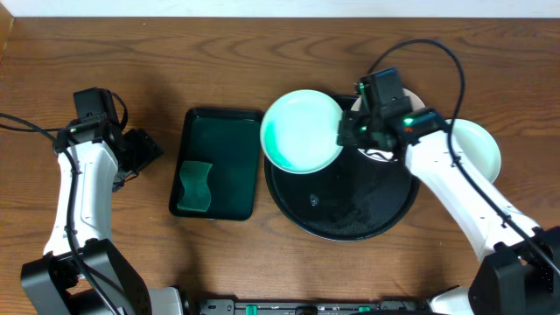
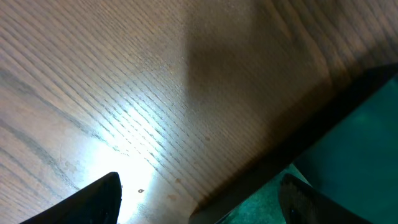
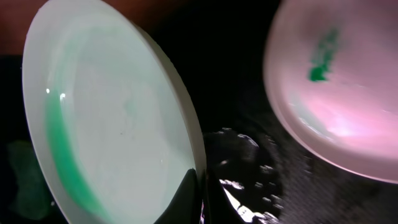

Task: Clean dirty plates on tray and stack at the side
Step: 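Lift the pale green plate by its rim with the right gripper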

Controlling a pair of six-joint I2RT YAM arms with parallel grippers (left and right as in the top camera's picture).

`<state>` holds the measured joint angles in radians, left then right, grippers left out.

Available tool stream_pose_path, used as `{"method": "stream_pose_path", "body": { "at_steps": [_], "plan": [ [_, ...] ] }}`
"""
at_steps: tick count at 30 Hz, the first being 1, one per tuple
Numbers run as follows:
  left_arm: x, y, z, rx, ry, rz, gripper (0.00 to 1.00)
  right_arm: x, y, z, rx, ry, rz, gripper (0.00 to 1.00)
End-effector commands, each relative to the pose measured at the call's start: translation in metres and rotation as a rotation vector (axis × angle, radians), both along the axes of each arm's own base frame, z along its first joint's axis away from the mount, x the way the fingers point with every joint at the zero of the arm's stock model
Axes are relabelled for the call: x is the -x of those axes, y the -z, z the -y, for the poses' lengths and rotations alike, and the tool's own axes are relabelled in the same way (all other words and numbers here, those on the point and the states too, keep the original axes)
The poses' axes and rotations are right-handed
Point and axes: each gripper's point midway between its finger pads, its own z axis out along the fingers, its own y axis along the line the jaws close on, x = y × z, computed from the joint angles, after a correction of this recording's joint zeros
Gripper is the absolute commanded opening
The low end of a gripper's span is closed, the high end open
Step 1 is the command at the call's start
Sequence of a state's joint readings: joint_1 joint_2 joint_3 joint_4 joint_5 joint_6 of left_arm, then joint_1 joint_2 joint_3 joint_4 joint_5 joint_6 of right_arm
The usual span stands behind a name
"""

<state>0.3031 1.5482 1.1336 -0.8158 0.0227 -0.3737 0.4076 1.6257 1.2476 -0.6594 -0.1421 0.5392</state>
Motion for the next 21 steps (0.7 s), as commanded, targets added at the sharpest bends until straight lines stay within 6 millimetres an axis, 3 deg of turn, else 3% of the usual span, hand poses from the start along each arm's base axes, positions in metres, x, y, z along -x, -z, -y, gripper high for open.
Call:
{"method": "stream_pose_path", "body": {
  "at_steps": [1, 21],
  "plan": [
    [-0.003, -0.009, -0.003, -0.011, -0.011, 0.02, 0.81, -0.009, -0.004, -0.016, -0.001, 0.035, 0.037, 0.01],
    [-0.003, -0.009, -0.003, -0.011, -0.011, 0.02, 0.81, -0.031, 0.018, -0.098, 0.12, 0.036, 0.307, 0.01]
  ]
}}
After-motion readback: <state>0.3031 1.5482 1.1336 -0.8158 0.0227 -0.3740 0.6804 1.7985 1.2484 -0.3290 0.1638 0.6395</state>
